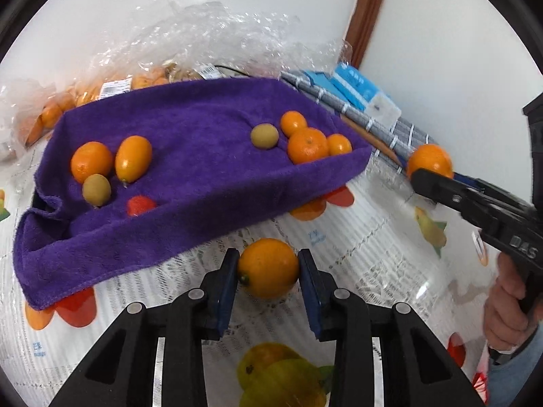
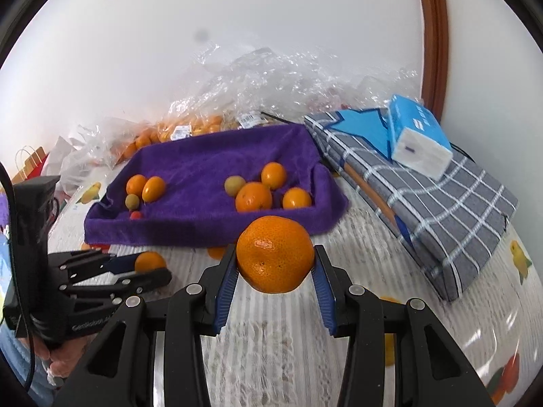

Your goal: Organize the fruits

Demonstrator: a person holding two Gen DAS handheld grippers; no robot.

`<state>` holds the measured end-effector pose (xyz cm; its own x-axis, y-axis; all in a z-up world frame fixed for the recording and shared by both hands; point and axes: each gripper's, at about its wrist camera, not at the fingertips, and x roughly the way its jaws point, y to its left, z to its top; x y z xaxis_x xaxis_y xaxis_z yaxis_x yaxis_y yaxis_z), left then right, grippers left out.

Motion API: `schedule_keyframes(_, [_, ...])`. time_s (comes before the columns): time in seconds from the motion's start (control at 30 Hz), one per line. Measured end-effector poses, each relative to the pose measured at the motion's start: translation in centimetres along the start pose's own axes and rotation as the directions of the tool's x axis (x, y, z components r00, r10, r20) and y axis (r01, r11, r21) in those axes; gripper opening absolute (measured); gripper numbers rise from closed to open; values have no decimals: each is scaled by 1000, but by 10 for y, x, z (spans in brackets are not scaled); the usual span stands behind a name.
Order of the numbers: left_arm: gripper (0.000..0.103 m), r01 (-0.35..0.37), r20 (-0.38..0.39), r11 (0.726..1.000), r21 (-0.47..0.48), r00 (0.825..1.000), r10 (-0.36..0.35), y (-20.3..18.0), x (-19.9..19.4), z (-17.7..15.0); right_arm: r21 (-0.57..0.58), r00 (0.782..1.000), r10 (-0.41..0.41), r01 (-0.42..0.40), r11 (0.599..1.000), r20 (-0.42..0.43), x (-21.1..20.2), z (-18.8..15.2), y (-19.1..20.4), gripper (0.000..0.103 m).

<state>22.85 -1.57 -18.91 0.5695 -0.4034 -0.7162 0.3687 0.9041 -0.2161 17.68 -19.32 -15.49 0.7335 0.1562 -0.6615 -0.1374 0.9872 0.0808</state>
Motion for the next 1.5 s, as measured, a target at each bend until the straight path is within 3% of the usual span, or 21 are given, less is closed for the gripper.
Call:
schedule_keyframes(0.23, [33,-50,118,995,-82,991,59,33,-41,39,-40,999,5,-3,999,54,19,45,0,43])
schedule_keyframes(0.43, [33,-179,186,967,-181,959,213,72,-50,85,-49,997,36,-33,998,66,49,89,-5,43])
schedule_keyframes(0.5, [33,-206,175,953,-223,953,247,86,-42,95,-46,997,41,-39,998,59,63,102,-6,43])
schedule_keyframes(0.63, [33,-199,139,936,-289,959,247,109,-17,106,-48,998,44,-42,998,40,90,118,-5,43])
schedule_keyframes(1.0, [33,-237,10,925,-297,968,251,119,41,106,-43,996,24,-28,999,-89,163,113,-4,43])
schedule_keyframes(1.13, [33,-271,-13,925,-266,961,277,117,49,104,-40,994,15,-20,999,-111,172,109,-3,43])
schedule_keyframes(1.33, [34,-257,-13,930,-264,965,263,115,50,104,-28,994,5,-8,1000,-105,173,103,-3,43])
schedule_keyframes(1.5, [42,-296,-15,926,-234,953,301,109,44,107,-49,998,-11,8,999,-67,159,104,1,48])
